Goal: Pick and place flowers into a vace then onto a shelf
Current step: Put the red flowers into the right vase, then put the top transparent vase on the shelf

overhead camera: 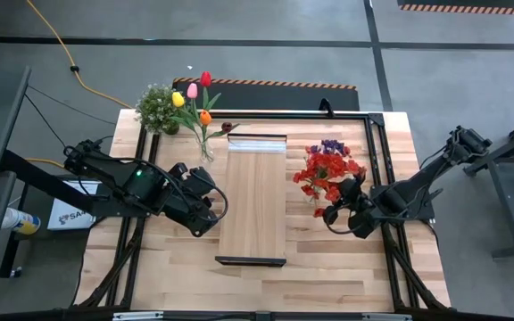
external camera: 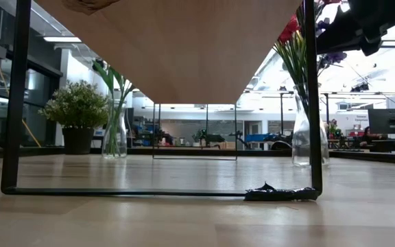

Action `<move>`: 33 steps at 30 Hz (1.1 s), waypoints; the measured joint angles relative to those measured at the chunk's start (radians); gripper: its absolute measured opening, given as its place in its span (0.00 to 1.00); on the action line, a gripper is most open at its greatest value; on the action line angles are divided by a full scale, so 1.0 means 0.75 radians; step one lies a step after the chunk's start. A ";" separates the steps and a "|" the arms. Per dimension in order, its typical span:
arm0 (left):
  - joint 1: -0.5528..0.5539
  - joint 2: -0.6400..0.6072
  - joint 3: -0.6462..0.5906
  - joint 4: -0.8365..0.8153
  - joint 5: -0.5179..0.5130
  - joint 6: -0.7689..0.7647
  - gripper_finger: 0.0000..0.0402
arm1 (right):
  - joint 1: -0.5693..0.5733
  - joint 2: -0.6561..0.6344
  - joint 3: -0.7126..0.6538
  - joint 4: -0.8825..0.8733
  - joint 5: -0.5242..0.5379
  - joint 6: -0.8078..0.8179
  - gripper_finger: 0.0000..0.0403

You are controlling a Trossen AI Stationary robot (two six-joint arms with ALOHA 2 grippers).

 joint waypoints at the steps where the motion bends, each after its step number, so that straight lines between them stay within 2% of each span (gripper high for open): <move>1: 0.000 0.000 0.000 0.000 0.000 0.000 0.38 | 0.000 -0.003 0.000 -0.007 -0.021 0.000 0.00; 5: 0.000 0.000 0.000 0.000 0.000 0.000 0.38 | 0.000 -0.034 0.000 -0.037 -0.110 0.000 0.06; 9: 0.000 0.000 0.000 0.000 -0.001 0.000 0.38 | 0.001 -0.094 0.000 -0.059 -0.156 -0.002 0.16; 12: 0.000 0.000 0.000 -0.001 -0.001 0.000 0.38 | 0.000 -0.142 0.000 -0.067 -0.201 -0.077 0.23; 17: 0.000 0.000 0.001 -0.001 -0.001 0.000 0.38 | 0.000 -0.214 0.000 -0.068 -0.356 -0.190 0.31; 24: 0.000 0.000 0.001 -0.001 -0.007 0.001 0.38 | 0.000 -0.337 0.001 -0.138 -0.603 -0.220 0.33; 33: 0.000 0.000 0.001 -0.001 -0.006 0.001 0.38 | 0.001 -0.476 0.001 -0.170 -0.876 -0.171 0.29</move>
